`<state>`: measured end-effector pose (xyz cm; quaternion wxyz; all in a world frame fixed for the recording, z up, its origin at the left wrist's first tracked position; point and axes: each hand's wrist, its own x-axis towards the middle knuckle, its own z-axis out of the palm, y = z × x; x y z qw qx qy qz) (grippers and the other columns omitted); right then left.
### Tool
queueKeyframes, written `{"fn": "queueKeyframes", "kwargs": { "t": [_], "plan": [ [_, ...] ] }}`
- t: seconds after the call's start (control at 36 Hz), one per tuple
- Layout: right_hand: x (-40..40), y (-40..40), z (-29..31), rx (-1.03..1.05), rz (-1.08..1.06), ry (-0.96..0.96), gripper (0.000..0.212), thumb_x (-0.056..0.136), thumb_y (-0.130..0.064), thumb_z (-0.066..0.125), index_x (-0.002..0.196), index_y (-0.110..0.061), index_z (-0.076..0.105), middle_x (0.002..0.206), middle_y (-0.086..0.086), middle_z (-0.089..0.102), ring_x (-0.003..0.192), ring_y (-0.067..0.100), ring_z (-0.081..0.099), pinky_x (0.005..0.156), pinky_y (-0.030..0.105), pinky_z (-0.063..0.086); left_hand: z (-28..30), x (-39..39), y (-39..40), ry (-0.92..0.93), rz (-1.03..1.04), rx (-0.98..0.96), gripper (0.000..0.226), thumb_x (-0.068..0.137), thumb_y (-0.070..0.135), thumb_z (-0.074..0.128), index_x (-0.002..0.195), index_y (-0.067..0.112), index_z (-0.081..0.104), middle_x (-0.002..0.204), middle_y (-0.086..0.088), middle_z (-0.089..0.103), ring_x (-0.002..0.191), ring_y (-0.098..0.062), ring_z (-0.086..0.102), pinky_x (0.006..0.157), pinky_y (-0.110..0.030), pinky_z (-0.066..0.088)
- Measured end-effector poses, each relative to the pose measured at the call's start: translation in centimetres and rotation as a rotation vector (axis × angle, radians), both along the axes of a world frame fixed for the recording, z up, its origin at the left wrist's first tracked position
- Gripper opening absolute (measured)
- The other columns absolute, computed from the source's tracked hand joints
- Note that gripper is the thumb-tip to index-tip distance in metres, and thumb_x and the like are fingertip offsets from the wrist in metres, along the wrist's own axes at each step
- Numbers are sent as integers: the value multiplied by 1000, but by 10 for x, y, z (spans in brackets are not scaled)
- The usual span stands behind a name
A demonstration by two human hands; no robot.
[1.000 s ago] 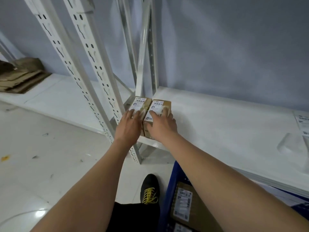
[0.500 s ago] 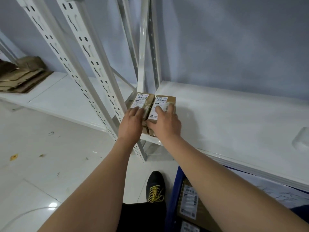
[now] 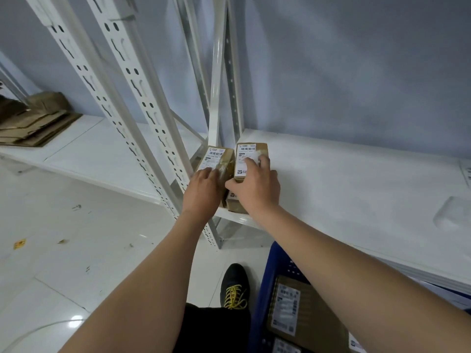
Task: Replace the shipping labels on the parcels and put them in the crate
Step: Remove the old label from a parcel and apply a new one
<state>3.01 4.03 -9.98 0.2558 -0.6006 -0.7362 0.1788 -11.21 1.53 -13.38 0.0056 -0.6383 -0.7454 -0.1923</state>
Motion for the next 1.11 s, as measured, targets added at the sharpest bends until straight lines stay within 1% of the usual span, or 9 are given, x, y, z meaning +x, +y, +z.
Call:
{"fn": "queueKeyframes", "kwargs": {
  "t": [0.08, 0.22, 0.31, 0.36, 0.42, 0.75, 0.89, 1.03, 1.11],
  "plan": [
    [26, -12, 7, 52, 66, -19, 71, 81, -52, 69, 143, -22, 48, 156, 4, 30, 115, 32, 49, 86, 38, 50, 12, 17, 0, -88, 54, -6, 27, 104, 19, 44, 117, 5, 64, 121, -15, 63, 114, -36, 56, 87, -43, 48],
    [90, -38, 19, 104, 134, -5, 73, 83, -46, 70, 146, -22, 45, 158, 1, 28, 124, 29, 46, 93, 39, 51, 46, 74, -3, -458, 172, -18, 33, 104, 25, 48, 124, 8, 67, 113, -14, 70, 104, -33, 64, 85, -36, 48],
    [132, -54, 28, 120, 132, -6, 72, 84, -44, 73, 147, -21, 47, 158, 0, 30, 130, 25, 45, 98, 34, 48, 66, 119, -11, -912, 177, -134, 35, 105, 38, 48, 124, 14, 66, 115, -9, 72, 105, -30, 67, 94, -44, 56],
    [161, -66, 34, 101, 106, 11, 70, 83, -43, 75, 145, -23, 49, 159, -3, 30, 134, 21, 44, 101, 31, 46, 78, 152, -19, -1201, 134, -237, 34, 105, 41, 50, 124, 15, 63, 110, -8, 73, 99, -28, 72, 85, -41, 62],
    [189, -78, 39, 63, 80, 38, 69, 84, -43, 76, 145, -26, 49, 159, -6, 30, 136, 19, 44, 104, 30, 45, 85, 183, -29, -1305, 53, -317, 33, 104, 38, 54, 127, 16, 60, 108, -7, 74, 92, -25, 75, 72, -34, 63],
    [344, -142, 50, -167, -20, 131, 73, 76, -52, 79, 141, -31, 54, 151, -18, 28, 125, 3, 47, 110, 23, 40, 71, 315, -81, -1547, -86, -564, 51, 91, 23, 77, 136, 18, 53, 106, -12, 77, 90, -30, 77, 70, -37, 63],
    [386, -155, 27, -235, -82, 189, 69, 78, -48, 78, 140, -30, 55, 142, -23, 28, 116, -9, 41, 87, -9, 25, 51, 351, -81, -1447, -192, -691, 64, 87, 19, 81, 141, 28, 48, 111, -7, 76, 95, -26, 76, 77, -42, 64],
    [410, -142, -5, -311, -116, 177, 63, 84, -38, 78, 141, -23, 55, 140, -13, 38, 119, -3, 43, 86, -10, 25, 21, 357, -73, -1259, -272, -812, 78, 79, 18, 88, 142, 39, 47, 126, -8, 67, 104, -24, 73, 83, -46, 63],
    [415, -121, -5, -337, -81, 164, 60, 90, -30, 72, 143, -30, 44, 135, -13, 41, 116, -2, 44, 84, -3, 29, 17, 355, -57, -1262, -280, -807, 78, 78, 18, 88, 140, 44, 48, 127, -8, 66, 105, -24, 73, 82, -43, 63]
  ]
}}
